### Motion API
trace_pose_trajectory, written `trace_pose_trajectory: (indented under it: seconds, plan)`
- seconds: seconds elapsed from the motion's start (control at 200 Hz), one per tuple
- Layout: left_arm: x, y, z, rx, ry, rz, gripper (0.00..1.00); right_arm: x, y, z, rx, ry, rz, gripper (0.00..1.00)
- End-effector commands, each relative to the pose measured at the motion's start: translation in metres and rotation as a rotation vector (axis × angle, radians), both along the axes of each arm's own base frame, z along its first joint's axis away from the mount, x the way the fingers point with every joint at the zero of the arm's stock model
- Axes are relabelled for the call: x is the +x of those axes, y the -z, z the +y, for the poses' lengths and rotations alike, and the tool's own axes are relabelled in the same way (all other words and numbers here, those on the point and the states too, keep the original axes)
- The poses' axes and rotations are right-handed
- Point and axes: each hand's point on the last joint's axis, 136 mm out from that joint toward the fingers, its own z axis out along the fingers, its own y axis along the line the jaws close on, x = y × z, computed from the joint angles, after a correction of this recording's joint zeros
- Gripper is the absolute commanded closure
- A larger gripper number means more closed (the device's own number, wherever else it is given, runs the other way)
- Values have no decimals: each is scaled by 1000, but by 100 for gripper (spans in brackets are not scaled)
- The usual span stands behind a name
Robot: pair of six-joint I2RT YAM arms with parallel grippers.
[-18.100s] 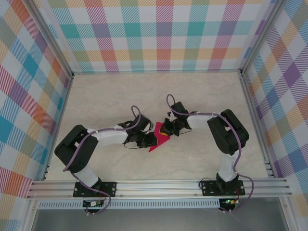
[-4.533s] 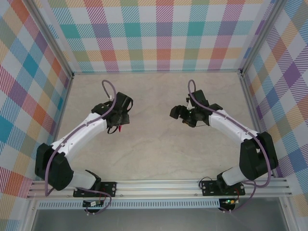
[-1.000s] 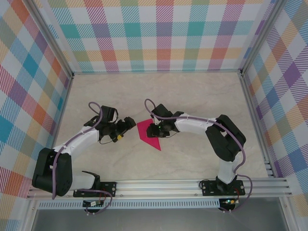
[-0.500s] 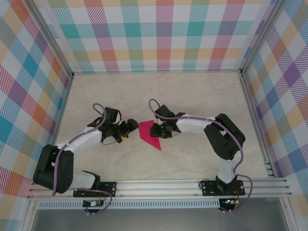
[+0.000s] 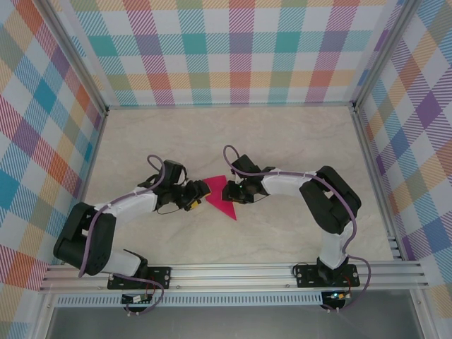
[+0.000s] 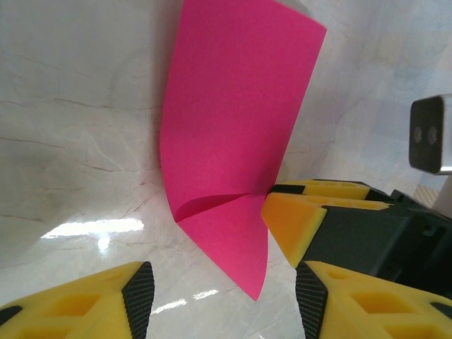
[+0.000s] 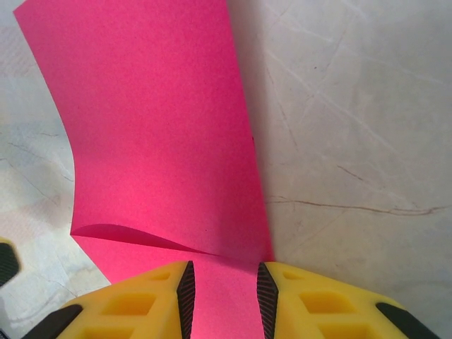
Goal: Fold a paper plane with a square sheet of paper (pick it up from the middle)
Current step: Fold the wing for the fifth time at the center of the table.
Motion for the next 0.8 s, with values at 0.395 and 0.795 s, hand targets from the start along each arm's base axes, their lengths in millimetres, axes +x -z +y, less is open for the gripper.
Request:
trace_pose_trajectory:
  seconds: [0.395, 0.795]
  plan:
    - [-1, 22, -20, 4, 14, 62, 52, -4, 15, -12, -2, 30, 41, 67]
    - [5, 28, -31, -15, 37, 64, 66, -5, 15, -13, 12, 31, 48, 68]
